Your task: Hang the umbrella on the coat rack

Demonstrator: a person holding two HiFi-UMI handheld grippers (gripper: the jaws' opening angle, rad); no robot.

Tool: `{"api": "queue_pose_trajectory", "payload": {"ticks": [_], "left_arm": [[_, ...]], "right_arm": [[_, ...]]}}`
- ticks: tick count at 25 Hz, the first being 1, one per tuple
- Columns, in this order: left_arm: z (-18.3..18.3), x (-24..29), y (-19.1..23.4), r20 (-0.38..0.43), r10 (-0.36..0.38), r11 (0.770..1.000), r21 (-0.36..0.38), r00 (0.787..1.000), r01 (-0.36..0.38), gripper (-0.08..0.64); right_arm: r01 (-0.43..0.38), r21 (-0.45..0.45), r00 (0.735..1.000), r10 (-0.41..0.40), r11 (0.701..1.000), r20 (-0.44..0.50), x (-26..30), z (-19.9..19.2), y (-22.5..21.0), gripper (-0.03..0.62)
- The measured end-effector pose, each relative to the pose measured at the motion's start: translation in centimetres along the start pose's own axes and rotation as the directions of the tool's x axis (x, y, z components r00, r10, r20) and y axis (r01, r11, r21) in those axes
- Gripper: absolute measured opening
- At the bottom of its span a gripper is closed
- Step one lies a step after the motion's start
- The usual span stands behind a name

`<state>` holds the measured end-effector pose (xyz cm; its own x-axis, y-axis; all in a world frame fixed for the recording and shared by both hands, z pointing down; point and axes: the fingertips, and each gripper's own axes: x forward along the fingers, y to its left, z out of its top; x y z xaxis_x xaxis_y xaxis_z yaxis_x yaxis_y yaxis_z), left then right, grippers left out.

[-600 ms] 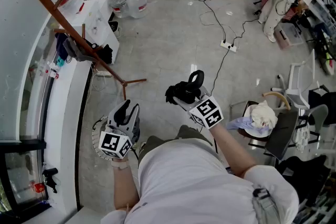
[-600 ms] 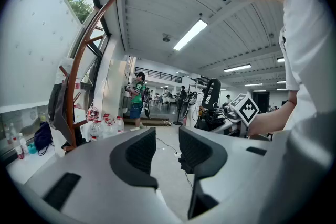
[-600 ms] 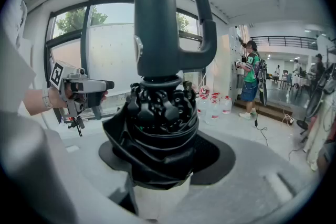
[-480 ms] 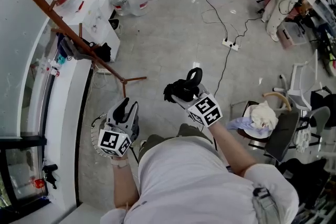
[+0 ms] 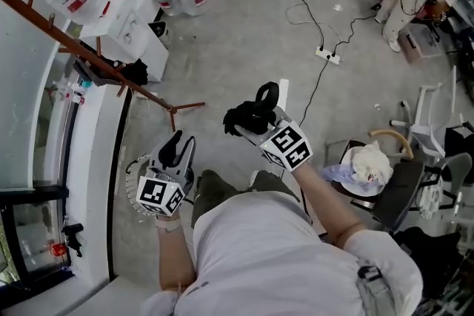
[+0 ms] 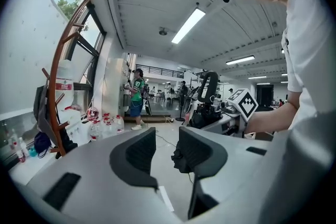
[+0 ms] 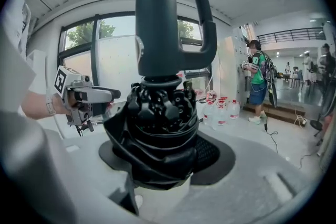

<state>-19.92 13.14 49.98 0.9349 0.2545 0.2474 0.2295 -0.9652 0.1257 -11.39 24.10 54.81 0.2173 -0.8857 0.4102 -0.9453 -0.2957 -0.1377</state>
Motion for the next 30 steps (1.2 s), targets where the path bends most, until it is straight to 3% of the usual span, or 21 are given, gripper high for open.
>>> {"api": "queue_pose_trajectory", "payload": {"ticks": [7,18,30], "left_arm": [[0.8,3.3,2.4,-0.003,0.0,1.0,0.006,1.0,0.0,0.121],[3.0,9.7,13.0,-0.002,0.026,0.999,-0.035,1.0,-0.026,0.121],[4.4,10.4,22.9,0.029,0.165,0.983,-0.089,0.986,-0.162,0.121]], "right_arm": [[0.013,-0.024,1.0,-0.013,1.0,0.003,2.5,2.8,-3.6,0.265],[-0.007,-0.04,0.998,0.004,0.999,-0.067,11.2,6.7,-9.5,0.267],[-0.132,-0.122,0.988,0.121,0.984,-0.096,23.5,12.6,-12.4,0.265]]}}
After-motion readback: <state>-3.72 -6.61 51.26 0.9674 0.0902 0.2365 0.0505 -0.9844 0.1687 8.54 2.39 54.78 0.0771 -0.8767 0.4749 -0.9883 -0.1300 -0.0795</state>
